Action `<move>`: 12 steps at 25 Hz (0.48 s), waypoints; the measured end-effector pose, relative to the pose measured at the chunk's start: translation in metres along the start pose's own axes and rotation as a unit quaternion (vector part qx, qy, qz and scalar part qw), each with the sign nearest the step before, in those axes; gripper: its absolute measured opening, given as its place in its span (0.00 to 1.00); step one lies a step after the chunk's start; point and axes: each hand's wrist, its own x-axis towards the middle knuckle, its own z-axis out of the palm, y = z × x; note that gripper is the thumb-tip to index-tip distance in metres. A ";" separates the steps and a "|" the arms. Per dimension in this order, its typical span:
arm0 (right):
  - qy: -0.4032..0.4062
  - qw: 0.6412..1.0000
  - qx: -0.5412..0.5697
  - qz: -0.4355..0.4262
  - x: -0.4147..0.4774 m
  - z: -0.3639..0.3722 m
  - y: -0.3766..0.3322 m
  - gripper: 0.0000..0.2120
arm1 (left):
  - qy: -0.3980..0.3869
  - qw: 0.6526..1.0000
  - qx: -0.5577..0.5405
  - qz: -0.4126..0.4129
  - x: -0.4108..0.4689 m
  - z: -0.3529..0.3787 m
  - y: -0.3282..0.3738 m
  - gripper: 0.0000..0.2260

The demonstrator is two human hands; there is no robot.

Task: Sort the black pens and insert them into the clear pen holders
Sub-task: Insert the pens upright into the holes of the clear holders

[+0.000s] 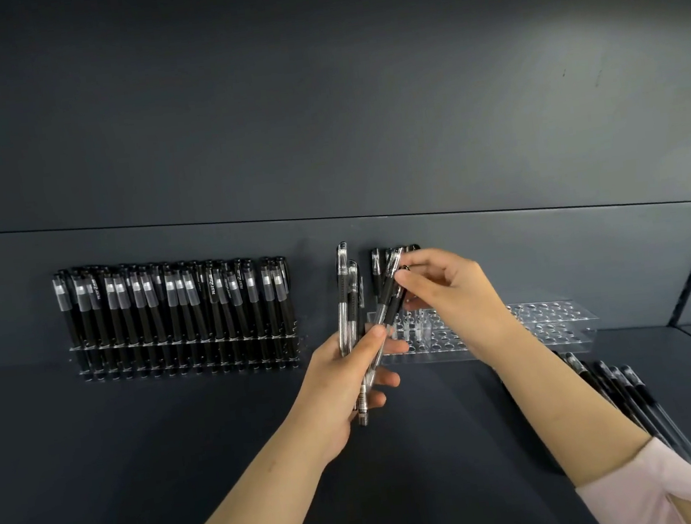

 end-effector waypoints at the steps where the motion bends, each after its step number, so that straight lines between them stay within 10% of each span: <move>1: 0.005 1.000 0.017 0.009 -0.001 0.000 -0.001 0.05 | -0.005 1.000 0.002 0.001 -0.001 0.000 0.001 0.11; 12: 0.298 0.952 0.045 -0.055 0.010 -0.046 0.008 0.05 | 0.050 0.998 -0.027 -0.008 0.010 -0.008 -0.008 0.09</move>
